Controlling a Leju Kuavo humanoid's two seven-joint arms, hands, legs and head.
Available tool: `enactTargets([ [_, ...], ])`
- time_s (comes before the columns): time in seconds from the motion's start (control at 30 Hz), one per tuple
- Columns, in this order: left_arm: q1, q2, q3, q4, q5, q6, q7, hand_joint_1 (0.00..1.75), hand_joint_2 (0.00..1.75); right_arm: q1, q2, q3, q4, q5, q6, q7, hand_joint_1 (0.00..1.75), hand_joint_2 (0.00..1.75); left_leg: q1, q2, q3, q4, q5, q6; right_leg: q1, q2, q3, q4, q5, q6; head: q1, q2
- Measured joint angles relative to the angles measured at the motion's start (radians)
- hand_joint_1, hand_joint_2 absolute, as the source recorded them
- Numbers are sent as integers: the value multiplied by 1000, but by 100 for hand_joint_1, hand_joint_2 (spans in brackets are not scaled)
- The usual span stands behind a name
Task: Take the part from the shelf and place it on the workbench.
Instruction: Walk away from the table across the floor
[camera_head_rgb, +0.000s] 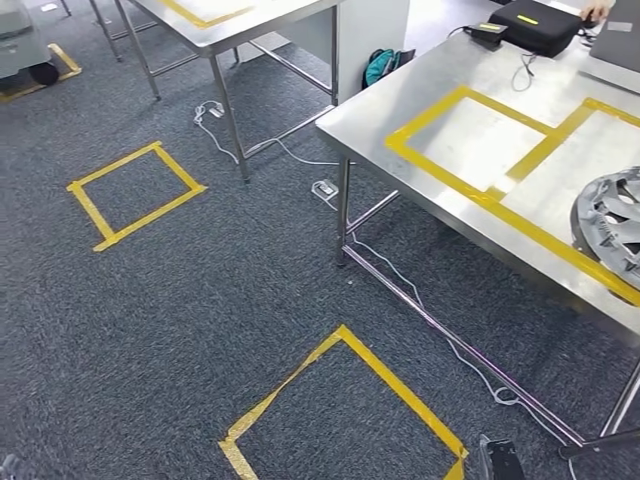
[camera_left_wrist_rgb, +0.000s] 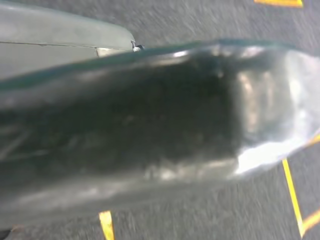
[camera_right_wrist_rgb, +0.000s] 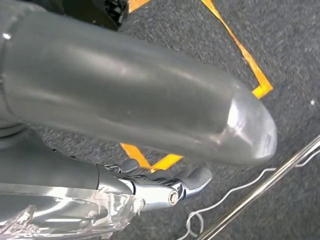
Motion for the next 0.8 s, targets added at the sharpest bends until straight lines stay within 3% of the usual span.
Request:
enactTargets([
  [0.07, 3, -2, 1, -10, 5, 11, 4, 0, 0, -5, 2, -8, 6, 1, 1, -1, 0, 0, -2, 35, 50, -89, 22, 10, 6, -21, -2, 8, -5, 10, 3, 0],
  [0.1, 6, -3, 1, -14, 9, 16, 5, 0, 0, -6, 3, -12, 8, 1, 3, -1, 0, 0, -4, 35, 51, -97, 22, 17, 7, -31, -1, 9, -7, 15, 5, 0],
  [0.17, 16, -5, 0, -22, 18, 31, 5, 0, 0, -8, 6, -19, 10, 1, 8, 0, 0, 0, -6, 11, 46, -97, 28, 33, 3, -46, 4, 11, -9, 24, 6, 0],
  [0.23, 26, -7, -6, -32, 23, 46, 6, 0, 0, -6, 9, -30, 11, 0, 14, 0, 0, 0, -3, -10, 41, -99, 37, 47, -2, -11, -13, 51, -43, 36, 9, 0],
  [0.3, 30, -9, -19, -40, 25, 58, 6, 0, 0, -1, 12, -44, 11, -3, 19, 2, 0, 0, -2, -33, 32, -98, 44, 56, -6, 48, -63, 171, -116, 43, 12, 0],
  [0.37, 36, -9, -35, -45, 25, 73, 7, 0, 0, 6, 15, -60, 11, -1, 30, 19, 0, 0, -3, -60, 24, -97, 49, 59, -7, 73, -113, 287, -162, 43, 12, 0],
  [0.4, 42, -9, -43, -48, 25, 84, 7, 0, 0, 10, 17, -70, 7, 3, 37, 34, 0, 0, -4, -74, 21, -97, 51, 58, -7, 78, -116, 296, -156, 41, 12, 0],
  [0.43, 48, -10, -53, -53, 23, 96, 8, 0, 0, 13, 19, -79, -1, 7, 47, 50, 0, 0, -4, -88, 21, -96, 53, 56, -7, 83, -99, 265, -131, 39, 12, 0],
  [0.47, 55, -10, -62, -58, 21, 106, 7, 0, 0, 17, 21, -88, -11, 10, 55, 62, 0, 0, -3, -102, 20, -95, 55, 53, -8, 94, -65, 199, -94, 37, 12, 0],
  [0.53, 62, -11, -80, -69, 15, 119, 6, 0, 0, 20, 28, -103, -30, 14, 67, 76, 0, 0, -3, -126, 17, -92, 59, 45, -12, 137, 2, 63, -46, 35, 12, 0],
  [0.6, 67, -10, -94, -81, 13, 123, 5, 0, 0, 23, 34, -113, -42, 16, 72, 81, 0, 0, -3, -146, 8, -91, 65, 34, -12, 157, 24, 14, -39, 32, 11, 0],
  [0.67, 75, -10, -104, -90, 13, 129, 10, 0, 0, 24, 40, -120, -56, 19, 78, 86, 0, 0, 2, -158, -1, -91, 71, 21, -10, 137, 25, 14, -32, 21, 11, 0],
  [0.73, 83, -10, -114, -101, 16, 139, 20, 0, 0, 24, 45, -124, -75, 22, 88, 94, 0, 0, 1, -123, -21, -58, 47, 11, -11, 114, 23, 11, -23, 7, 8, 0],
  [0.8, 85, -10, -128, -114, 20, 148, 34, 0, 0, 27, 49, -130, -94, 24, 98, 104, 0, 0, -2, -71, -75, 57, -23, 5, -9, 86, 17, 9, -20, 0, 5, 0],
])
